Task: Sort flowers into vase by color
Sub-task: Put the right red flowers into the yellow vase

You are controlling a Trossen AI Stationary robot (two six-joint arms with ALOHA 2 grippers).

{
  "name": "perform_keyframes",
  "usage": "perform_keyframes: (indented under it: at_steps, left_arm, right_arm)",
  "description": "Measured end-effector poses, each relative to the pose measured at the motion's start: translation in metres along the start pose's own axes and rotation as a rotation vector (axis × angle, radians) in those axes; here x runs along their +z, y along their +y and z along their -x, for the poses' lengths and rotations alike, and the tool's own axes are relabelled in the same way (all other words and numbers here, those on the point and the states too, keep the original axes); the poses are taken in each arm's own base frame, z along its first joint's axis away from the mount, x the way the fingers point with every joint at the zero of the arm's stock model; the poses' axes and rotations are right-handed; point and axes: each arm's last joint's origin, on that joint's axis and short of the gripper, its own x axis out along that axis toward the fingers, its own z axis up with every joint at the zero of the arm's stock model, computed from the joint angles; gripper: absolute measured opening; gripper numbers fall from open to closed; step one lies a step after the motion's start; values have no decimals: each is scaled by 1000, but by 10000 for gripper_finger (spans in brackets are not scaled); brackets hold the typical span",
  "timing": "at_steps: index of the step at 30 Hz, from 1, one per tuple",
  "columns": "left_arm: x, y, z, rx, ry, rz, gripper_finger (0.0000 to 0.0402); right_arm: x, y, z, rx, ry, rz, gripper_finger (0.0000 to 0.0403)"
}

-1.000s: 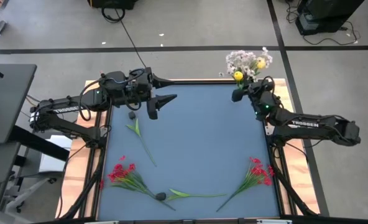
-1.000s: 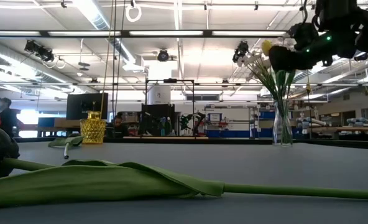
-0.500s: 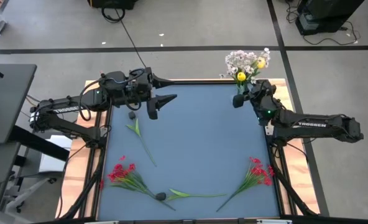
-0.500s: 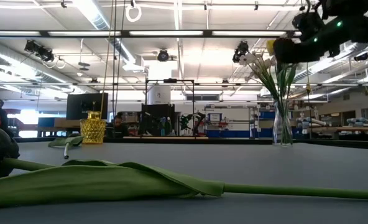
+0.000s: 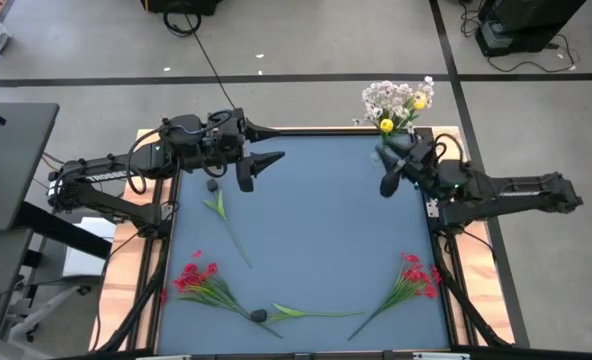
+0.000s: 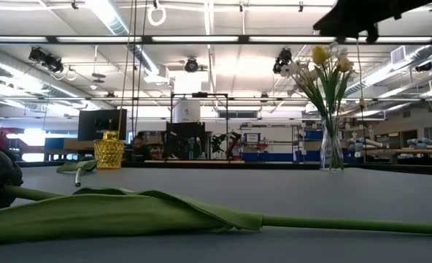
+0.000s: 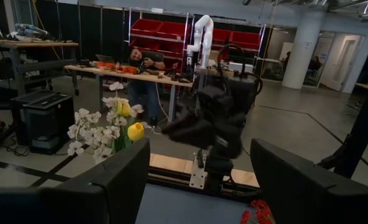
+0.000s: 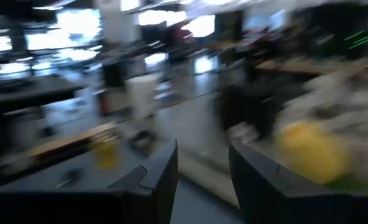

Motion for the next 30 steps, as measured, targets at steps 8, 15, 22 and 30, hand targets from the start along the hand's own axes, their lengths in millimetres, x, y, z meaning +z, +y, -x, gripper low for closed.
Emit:
perform_keyframes:
  at_steps: [8, 15, 22, 30]
  left_arm:
    - [0, 0, 0, 0, 0, 0, 284]
    - [0, 0, 0, 0, 0, 0, 284]
    - [0, 0, 0, 0, -1, 13, 284]
    - [0, 0, 0, -1, -1, 52, 284]
  right_arm:
    - [-33, 27, -1, 313, 345, -232, 150]
    - [-71, 52, -2, 374, 788, -496, 149]
    - [-93, 75, -7, 285, 961, -721, 149]
    - [-83, 80, -10, 284, 888, -911, 148]
